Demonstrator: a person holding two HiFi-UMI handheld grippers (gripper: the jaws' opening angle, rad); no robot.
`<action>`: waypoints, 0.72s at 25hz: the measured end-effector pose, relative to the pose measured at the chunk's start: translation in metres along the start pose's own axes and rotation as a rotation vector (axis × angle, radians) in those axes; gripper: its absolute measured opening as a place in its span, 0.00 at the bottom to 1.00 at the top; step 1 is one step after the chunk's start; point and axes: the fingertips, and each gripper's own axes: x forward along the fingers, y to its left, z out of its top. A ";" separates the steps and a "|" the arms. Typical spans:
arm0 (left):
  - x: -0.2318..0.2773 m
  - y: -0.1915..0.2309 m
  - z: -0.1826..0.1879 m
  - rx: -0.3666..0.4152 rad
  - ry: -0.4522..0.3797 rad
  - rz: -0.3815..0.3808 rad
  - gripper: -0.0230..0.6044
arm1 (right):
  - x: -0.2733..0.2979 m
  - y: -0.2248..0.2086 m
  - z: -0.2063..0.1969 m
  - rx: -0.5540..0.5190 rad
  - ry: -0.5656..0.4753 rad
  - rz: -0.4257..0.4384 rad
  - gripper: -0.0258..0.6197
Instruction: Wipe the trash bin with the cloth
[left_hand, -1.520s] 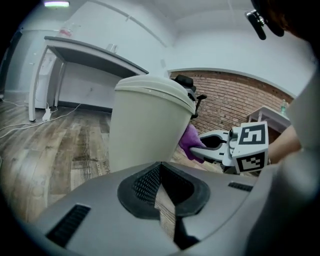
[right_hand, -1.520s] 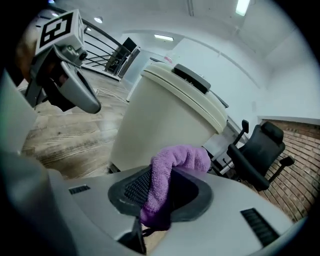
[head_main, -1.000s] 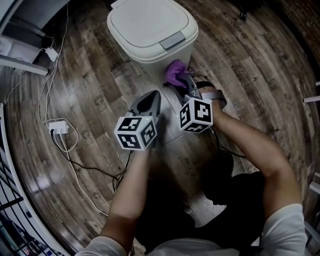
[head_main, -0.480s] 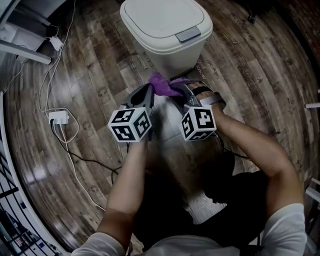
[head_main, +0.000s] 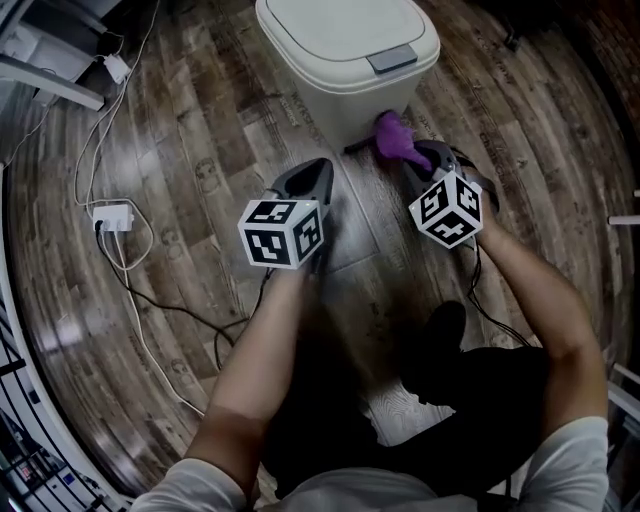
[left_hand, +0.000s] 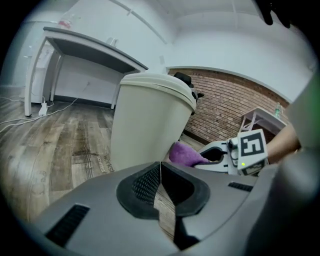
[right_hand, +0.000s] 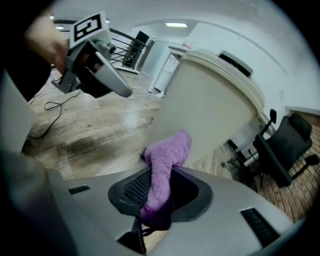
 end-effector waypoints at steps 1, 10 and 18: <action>0.003 -0.004 -0.003 -0.005 0.010 -0.011 0.04 | 0.002 -0.012 -0.015 0.054 0.037 -0.013 0.19; 0.021 -0.030 -0.030 -0.097 0.118 -0.118 0.04 | 0.029 -0.073 -0.073 0.148 0.215 -0.116 0.19; 0.022 -0.037 -0.041 -0.089 0.159 -0.131 0.04 | 0.061 -0.025 -0.027 0.037 0.110 -0.066 0.19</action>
